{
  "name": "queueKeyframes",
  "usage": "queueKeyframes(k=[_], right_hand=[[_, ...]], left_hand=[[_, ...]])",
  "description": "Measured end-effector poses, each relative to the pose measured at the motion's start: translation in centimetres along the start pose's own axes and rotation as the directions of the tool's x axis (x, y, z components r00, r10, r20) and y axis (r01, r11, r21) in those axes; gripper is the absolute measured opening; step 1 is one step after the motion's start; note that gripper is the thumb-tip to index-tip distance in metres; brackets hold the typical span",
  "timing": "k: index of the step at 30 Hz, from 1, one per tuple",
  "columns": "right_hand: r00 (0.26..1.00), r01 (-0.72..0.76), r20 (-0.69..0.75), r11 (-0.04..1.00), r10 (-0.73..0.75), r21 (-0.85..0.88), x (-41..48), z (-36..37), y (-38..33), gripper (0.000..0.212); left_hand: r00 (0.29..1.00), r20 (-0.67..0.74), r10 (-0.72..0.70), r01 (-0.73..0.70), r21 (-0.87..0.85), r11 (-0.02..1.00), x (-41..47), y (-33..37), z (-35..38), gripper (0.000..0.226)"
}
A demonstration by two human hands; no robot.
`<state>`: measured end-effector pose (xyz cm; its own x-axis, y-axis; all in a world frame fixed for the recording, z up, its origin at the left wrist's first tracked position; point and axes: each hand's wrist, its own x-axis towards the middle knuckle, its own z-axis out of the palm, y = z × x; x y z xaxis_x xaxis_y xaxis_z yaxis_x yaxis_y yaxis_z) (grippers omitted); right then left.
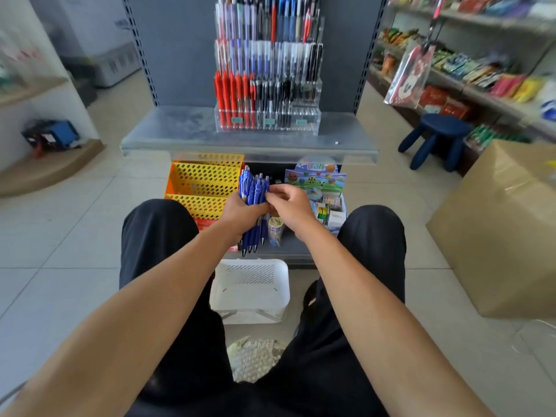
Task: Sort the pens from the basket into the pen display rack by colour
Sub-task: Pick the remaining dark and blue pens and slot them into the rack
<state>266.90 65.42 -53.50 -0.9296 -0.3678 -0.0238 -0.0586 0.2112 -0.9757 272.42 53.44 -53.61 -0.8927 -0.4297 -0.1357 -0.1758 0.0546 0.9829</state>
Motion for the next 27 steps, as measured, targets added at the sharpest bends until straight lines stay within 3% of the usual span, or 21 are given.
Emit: queueKeyframes(k=[5, 10, 16, 21, 24, 27], right_hand=[[0.999, -0.019, 0.044, 0.996, 0.015, 0.084, 2.4, -0.5, -1.7, 0.027], [0.997, -0.050, 0.070, 0.988, 0.040, 0.148, 6.6, -2.2, -4.2, 0.019], [0.996, -0.048, 0.087, 0.982, 0.033, 0.180, 12.8, -4.8, -7.5, 0.023], [0.989, -0.035, 0.145, 0.995, 0.021, 0.096, 17.6, -5.9, -8.9, 0.019], [0.994, 0.081, 0.069, 0.996, -0.083, 0.029, 19.3, -7.1, -9.4, 0.015], [0.953, 0.258, -0.157, 0.966, -0.260, -0.034, 21.2, -9.4, -9.7, 0.012]], left_hand=[[0.998, 0.054, 0.041, -0.044, 0.064, 0.997, 3.0, 1.8, -1.0, 0.043], [0.991, 0.116, 0.064, -0.069, 0.033, 0.997, 7.5, 4.6, -0.5, 0.045], [0.964, 0.206, 0.170, -0.162, -0.051, 0.985, 13.2, 8.3, 0.6, 0.036], [0.952, 0.246, 0.182, -0.173, -0.059, 0.983, 16.8, 10.0, 0.2, 0.029], [0.944, 0.309, 0.111, -0.068, -0.149, 0.987, 18.0, 9.2, -0.2, 0.019], [0.923, 0.382, 0.054, 0.047, -0.252, 0.966, 18.6, 7.9, -0.2, 0.028]])
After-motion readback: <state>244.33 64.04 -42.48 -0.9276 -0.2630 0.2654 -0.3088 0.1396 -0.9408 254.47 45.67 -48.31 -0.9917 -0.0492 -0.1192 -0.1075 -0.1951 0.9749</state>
